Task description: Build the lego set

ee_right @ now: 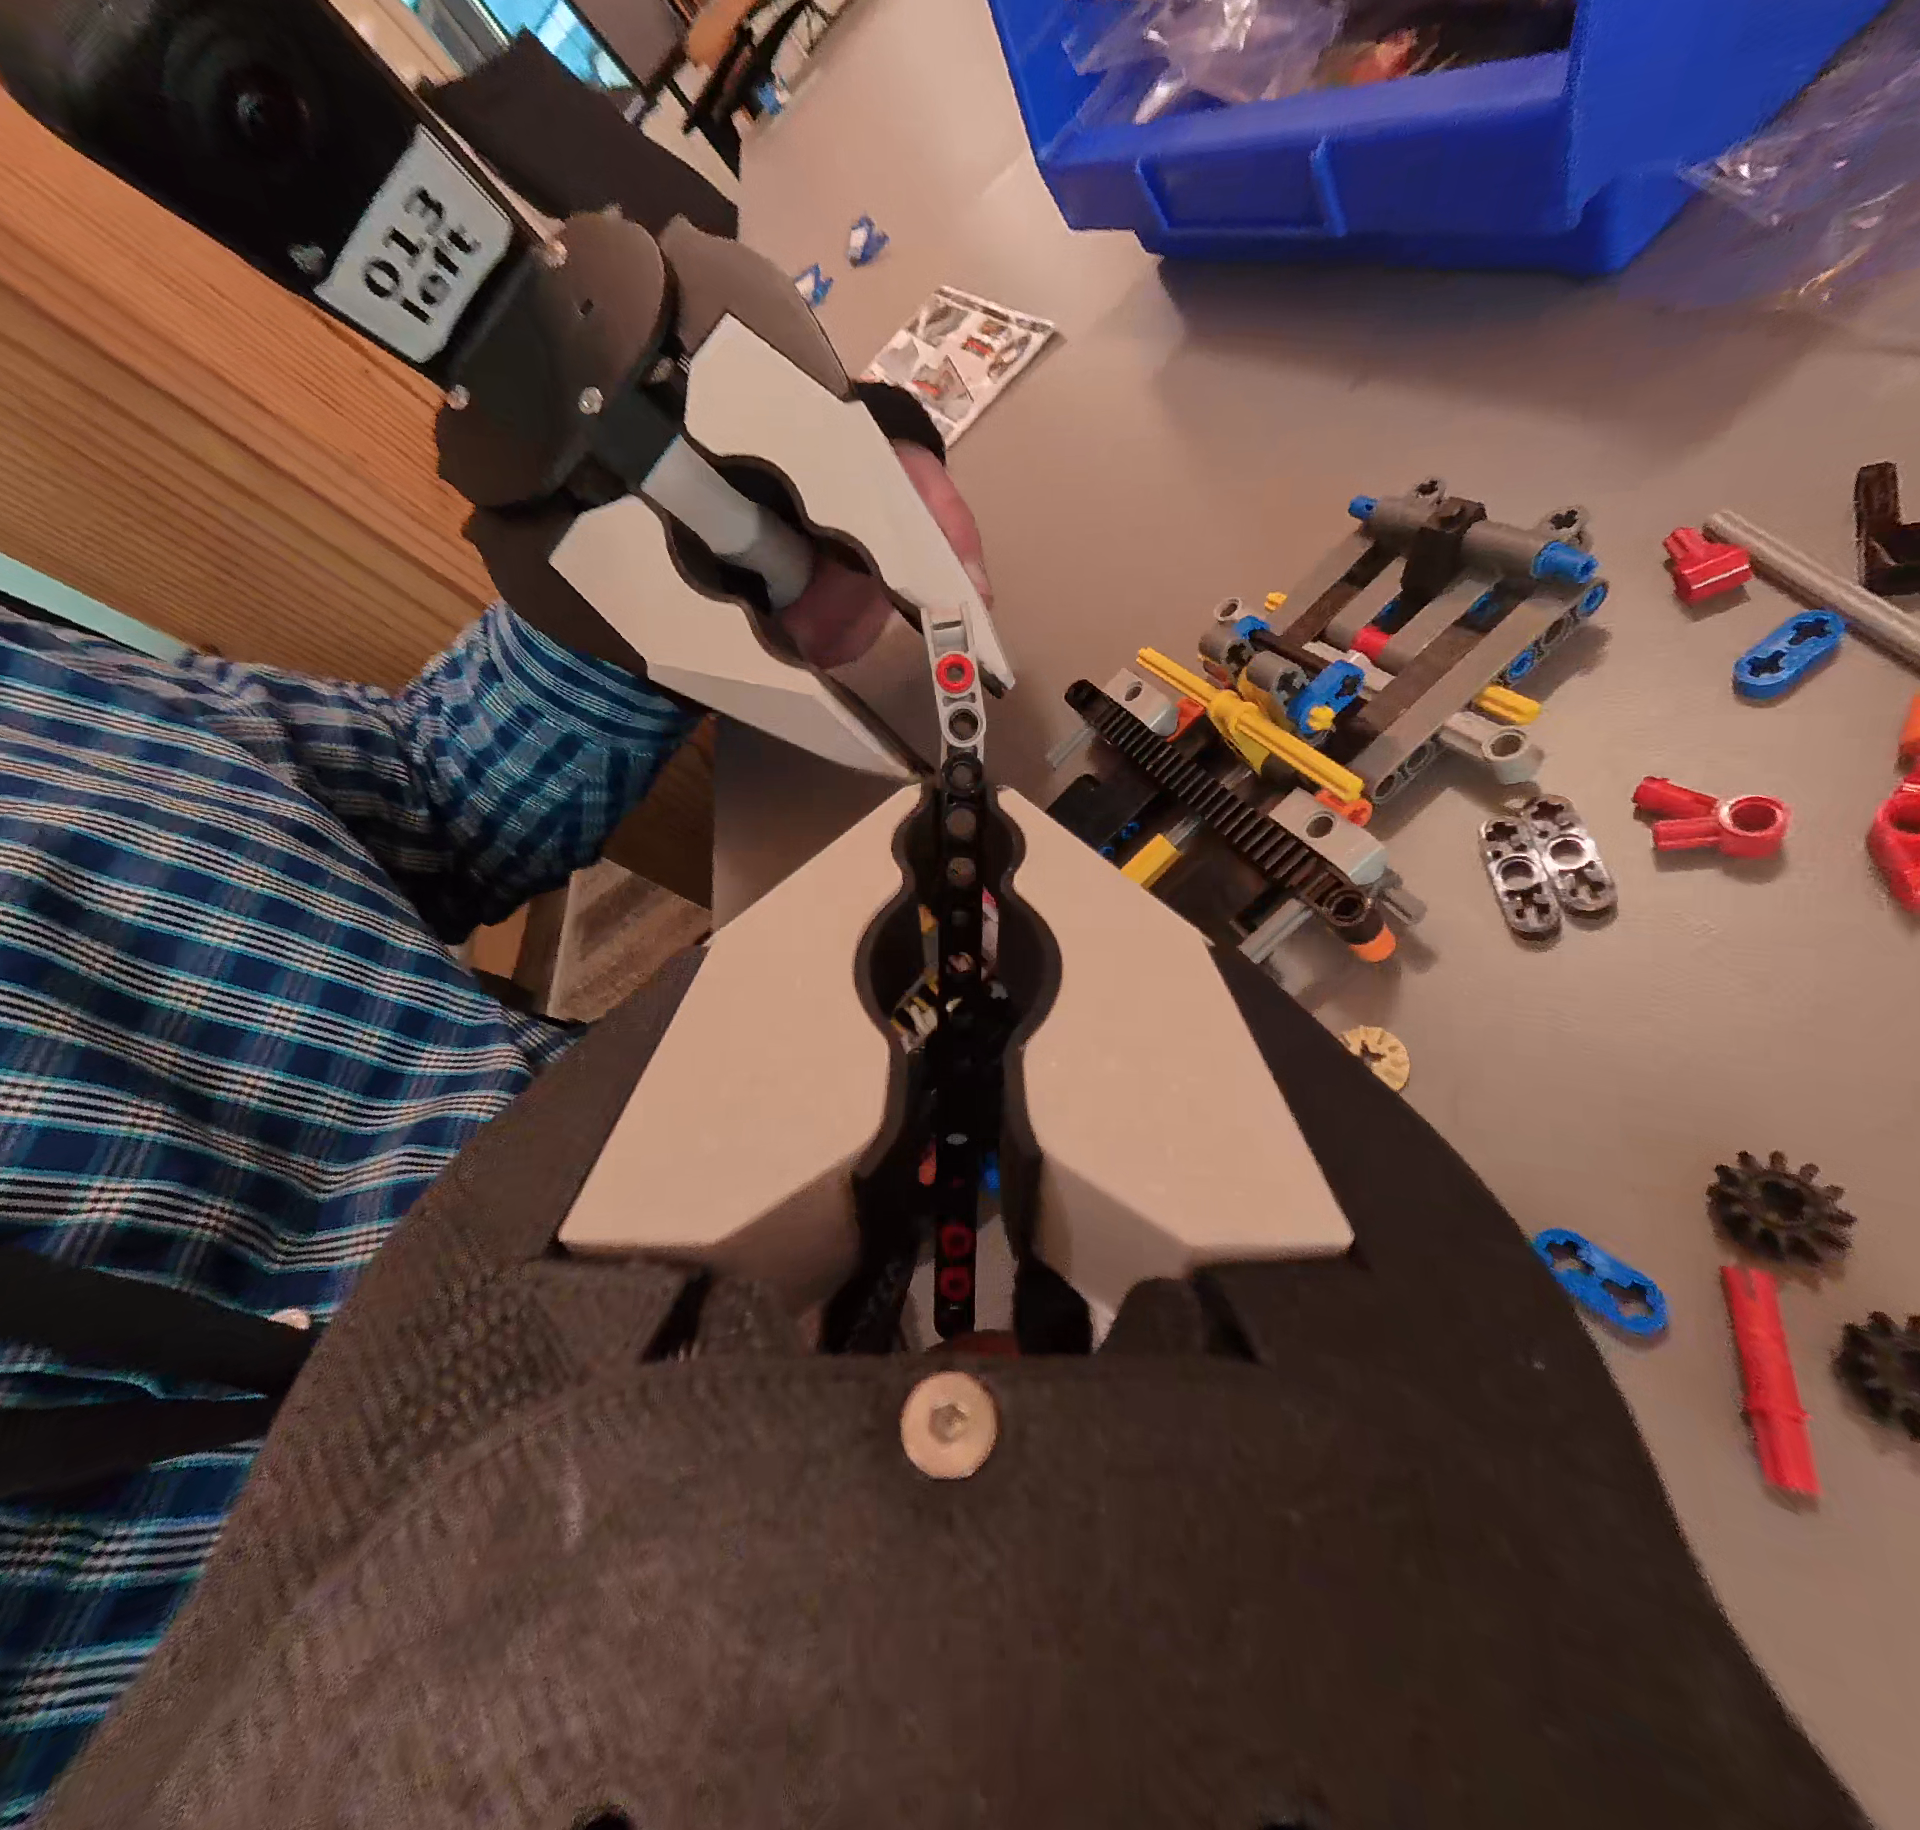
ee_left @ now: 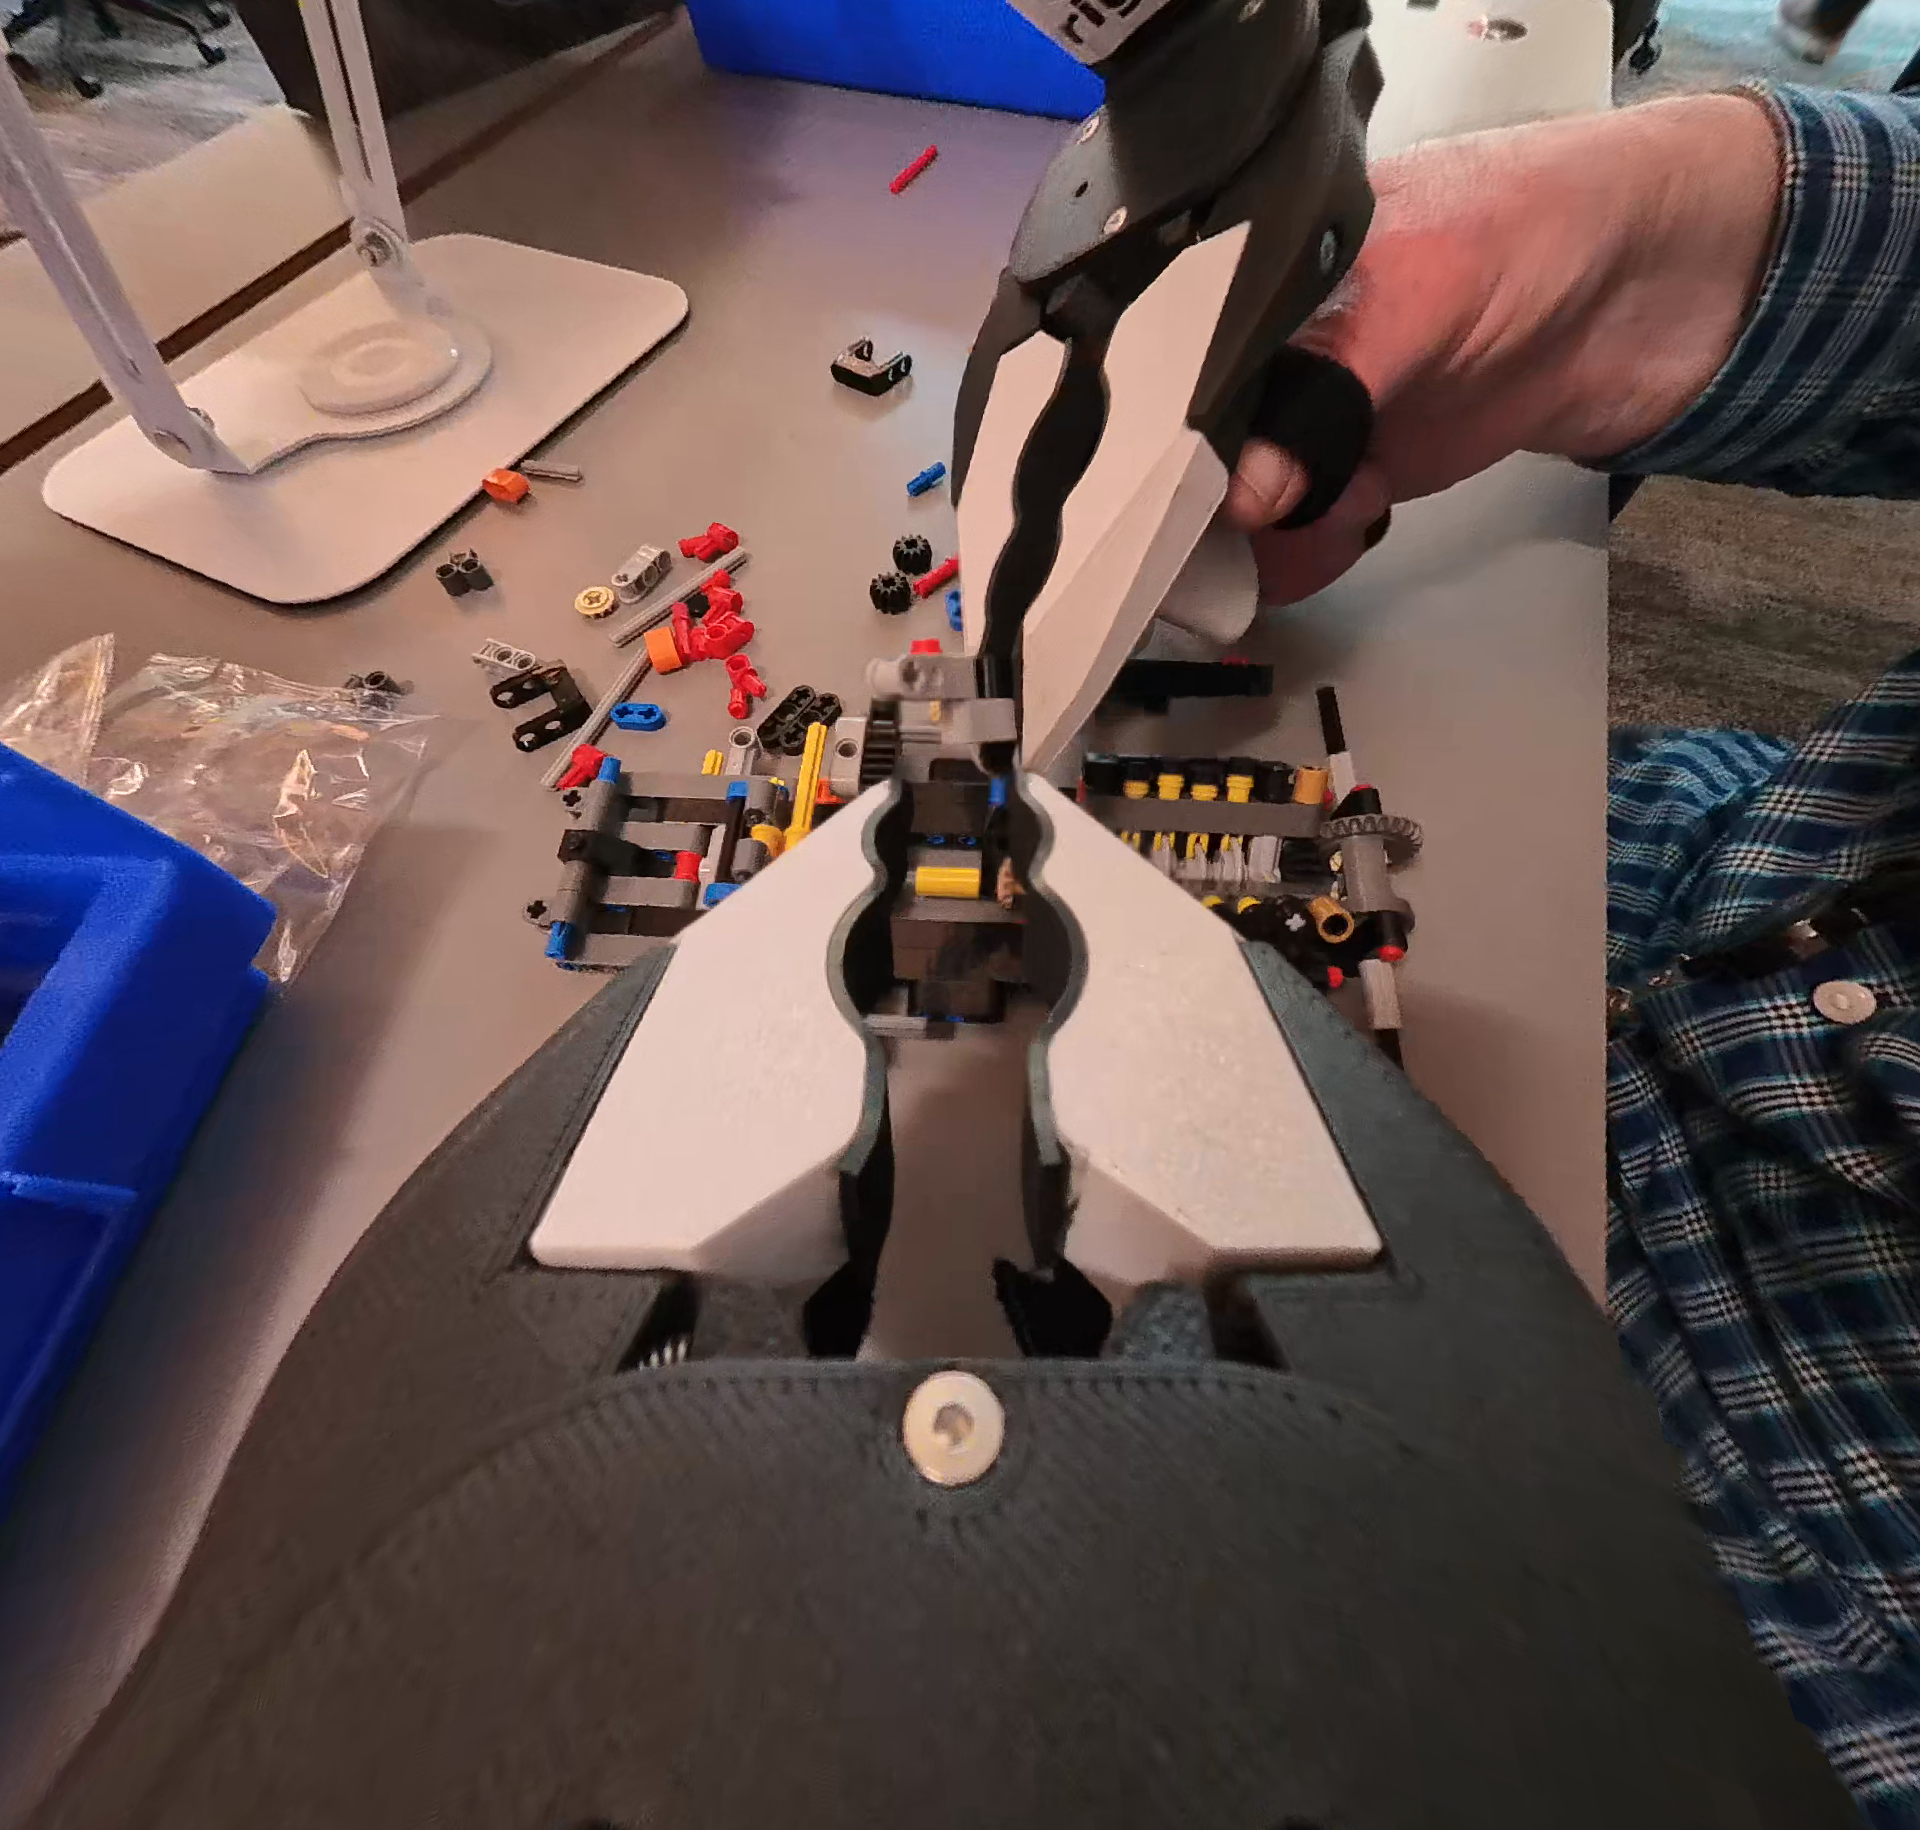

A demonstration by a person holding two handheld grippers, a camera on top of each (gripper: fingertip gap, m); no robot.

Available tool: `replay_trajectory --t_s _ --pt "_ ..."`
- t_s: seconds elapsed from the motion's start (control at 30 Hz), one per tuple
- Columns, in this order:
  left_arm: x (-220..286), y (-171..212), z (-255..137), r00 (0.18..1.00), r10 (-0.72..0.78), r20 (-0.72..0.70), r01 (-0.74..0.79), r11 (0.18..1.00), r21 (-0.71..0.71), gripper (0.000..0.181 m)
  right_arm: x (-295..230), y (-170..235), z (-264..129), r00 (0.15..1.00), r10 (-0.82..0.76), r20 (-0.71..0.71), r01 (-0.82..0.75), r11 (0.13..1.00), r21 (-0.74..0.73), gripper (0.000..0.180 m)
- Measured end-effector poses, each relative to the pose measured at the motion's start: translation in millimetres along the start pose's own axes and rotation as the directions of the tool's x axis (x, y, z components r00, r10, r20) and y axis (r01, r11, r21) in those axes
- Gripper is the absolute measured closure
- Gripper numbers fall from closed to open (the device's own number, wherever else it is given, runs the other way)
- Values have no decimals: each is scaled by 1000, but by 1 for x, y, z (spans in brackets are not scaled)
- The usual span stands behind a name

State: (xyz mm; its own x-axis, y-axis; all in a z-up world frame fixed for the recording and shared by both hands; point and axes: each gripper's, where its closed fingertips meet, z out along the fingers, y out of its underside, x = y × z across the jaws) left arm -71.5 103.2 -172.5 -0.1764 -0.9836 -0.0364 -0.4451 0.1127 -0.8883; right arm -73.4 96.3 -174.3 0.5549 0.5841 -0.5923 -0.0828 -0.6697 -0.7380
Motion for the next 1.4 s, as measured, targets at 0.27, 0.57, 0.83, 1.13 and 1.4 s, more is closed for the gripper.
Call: replay_trajectory --t_s 0.27,0.57,0.83,1.13,1.4 --pt "8 -26 9 984 -151 -97 159 984 81 150 -12 -43 -30 979 109 175 -152 955 256 175" --pt "35 -59 33 960 -204 -193 234 960 150 154 -28 -70 -47 969 55 242 -158 890 428 175" --pt "42 -75 31 966 -158 -203 201 957 210 169 -37 -78 -57 972 -12 233 -101 878 468 175" --pt "47 -91 33 923 -253 -288 335 899 282 154 -44 -92 -66 972 -82 219 -49 842 537 176" --pt "44 -99 35 910 -279 -308 373 875 310 166 -42 -99 -71 976 -104 193 -23 826 564 174"
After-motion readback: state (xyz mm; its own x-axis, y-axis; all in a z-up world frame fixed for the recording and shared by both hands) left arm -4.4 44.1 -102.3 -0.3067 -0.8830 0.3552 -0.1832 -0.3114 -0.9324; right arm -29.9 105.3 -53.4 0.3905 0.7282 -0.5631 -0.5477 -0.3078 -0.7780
